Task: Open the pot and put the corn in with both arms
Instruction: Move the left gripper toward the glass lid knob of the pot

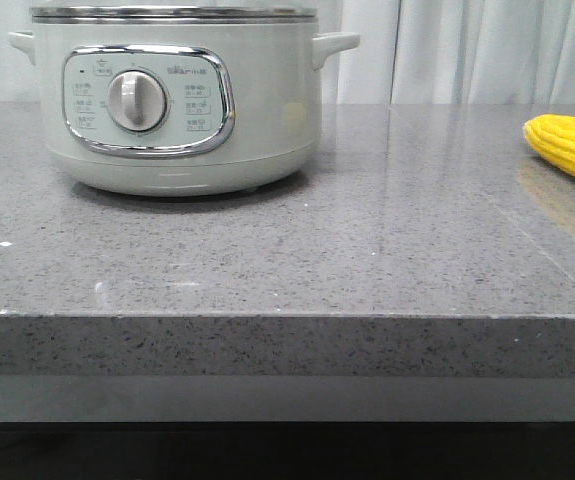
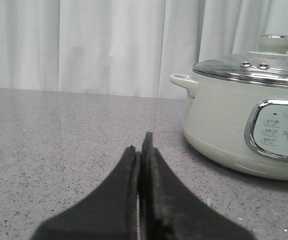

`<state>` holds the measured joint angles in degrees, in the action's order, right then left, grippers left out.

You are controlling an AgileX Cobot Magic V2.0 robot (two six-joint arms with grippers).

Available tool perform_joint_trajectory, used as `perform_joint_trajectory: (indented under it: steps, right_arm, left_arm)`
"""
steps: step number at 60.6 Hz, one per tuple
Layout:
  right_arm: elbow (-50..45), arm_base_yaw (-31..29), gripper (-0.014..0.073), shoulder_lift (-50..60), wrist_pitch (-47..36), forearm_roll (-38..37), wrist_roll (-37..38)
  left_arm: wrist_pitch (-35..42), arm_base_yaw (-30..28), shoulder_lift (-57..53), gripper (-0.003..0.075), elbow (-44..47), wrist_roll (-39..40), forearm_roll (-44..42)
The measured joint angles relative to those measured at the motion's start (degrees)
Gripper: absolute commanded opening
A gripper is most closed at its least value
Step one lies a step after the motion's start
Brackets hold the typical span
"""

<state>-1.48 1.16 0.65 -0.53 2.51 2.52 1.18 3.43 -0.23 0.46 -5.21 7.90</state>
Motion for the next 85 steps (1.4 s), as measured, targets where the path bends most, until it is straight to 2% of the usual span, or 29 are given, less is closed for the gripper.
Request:
perform_joint_trajectory:
  steps: [42,57,63,74,85]
  right_arm:
    - [0.0,0.0,-0.0067,0.0,0.0,0.0,0.0]
    - [0.0,0.0,-0.0067,0.0,1.32,0.0,0.0]
    - [2.48,0.0,-0.0067,0.0,4.69,0.0,0.0]
    - [12.39,0.0,-0.0067,-0.52,13.03,0.0,0.0]
    - [23.65,0.0,-0.0067,-7.56,23.49,0.0,0.0]
  left_arm:
    - [0.0,0.0,0.0,-0.002,0.0,0.0,0.0]
    - [2.61,0.0,0.0,-0.002,-1.01,0.0,1.58]
    - [-1.18,0.0,0.0,-0.002,-5.47,0.0,1.89]
    - [-8.58,0.0,2.42,-0.002,-17.99,0.0,1.92]
    - [-21.26,0.0,10.64,-0.002,-33.04,0.0,0.1]
